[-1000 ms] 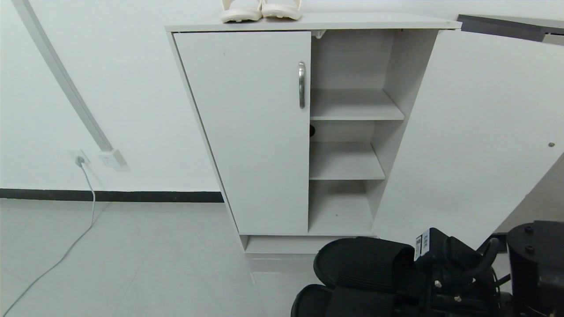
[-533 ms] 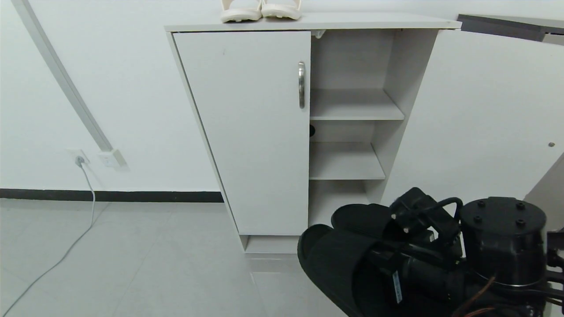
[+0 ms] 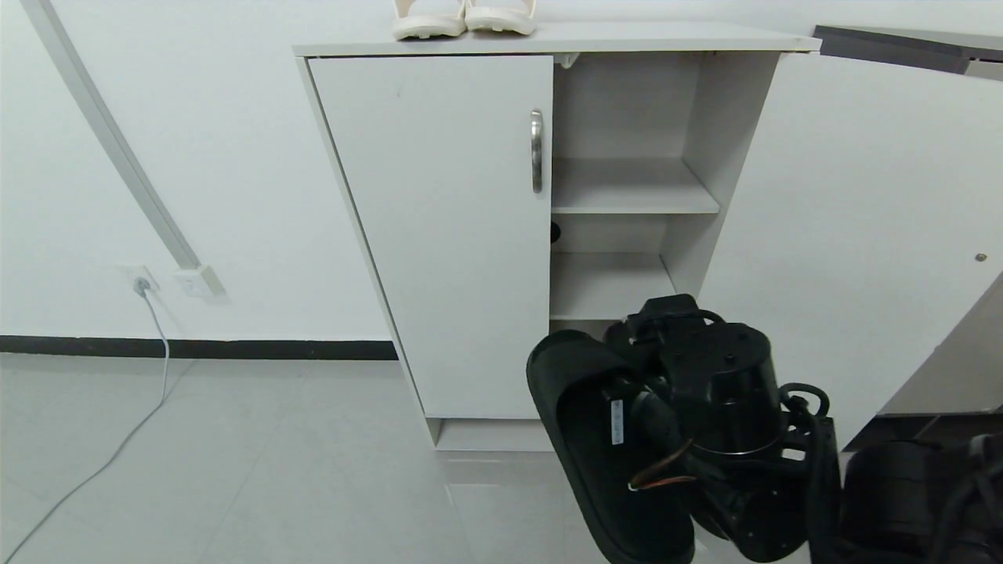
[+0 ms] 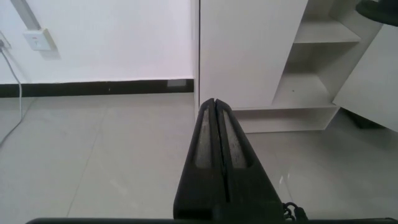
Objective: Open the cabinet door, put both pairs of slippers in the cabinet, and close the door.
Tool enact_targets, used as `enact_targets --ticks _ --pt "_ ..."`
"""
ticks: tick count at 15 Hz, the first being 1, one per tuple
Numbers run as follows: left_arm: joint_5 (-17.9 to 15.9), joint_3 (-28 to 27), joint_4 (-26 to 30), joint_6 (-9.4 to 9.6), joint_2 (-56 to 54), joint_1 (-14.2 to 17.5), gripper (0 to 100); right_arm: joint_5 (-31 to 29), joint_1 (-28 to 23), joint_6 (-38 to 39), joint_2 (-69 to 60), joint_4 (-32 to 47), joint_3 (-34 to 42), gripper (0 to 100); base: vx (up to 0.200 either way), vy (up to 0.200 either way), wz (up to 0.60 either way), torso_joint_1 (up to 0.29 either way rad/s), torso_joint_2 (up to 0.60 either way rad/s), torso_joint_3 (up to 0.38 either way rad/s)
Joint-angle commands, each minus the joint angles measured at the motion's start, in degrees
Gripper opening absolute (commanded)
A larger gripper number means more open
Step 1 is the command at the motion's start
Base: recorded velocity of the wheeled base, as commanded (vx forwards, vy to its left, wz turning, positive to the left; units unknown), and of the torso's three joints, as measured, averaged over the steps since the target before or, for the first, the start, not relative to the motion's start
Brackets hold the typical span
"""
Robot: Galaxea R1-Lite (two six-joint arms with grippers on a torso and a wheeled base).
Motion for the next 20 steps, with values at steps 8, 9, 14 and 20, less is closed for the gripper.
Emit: enact_targets --ticks 8,9,14,20 --pt "0.01 0.01 -0.01 -0.01 0.11 0.01 0 -5.16 -0.07 0.6 6.49 -0.45 -4.16 0 0.0 -0.025 0.0 0.001 0.0 0.0" --pt "0.01 0.01 -0.01 -0.01 0.2 0.01 0 -5.16 -0.16 0.6 6.49 -0.45 -4.25 0 0.0 -0.2 0.0 0.012 0.0 -0.002" --pt "0.01 0.01 -0.01 -0.1 0.2 0.01 0 -5.16 -1.04 0.6 7.02 -0.53 -4.25 0 0.0 -0.12 0.0 0.0 0.0 0.001" --pt "0.09 0.01 -0.01 -0.18 0.2 0.01 0 -5.16 -5.7 0.69 11.24 -1.76 -6.01 0 0.0 0.0 0.0 0.0 0.0 0.0"
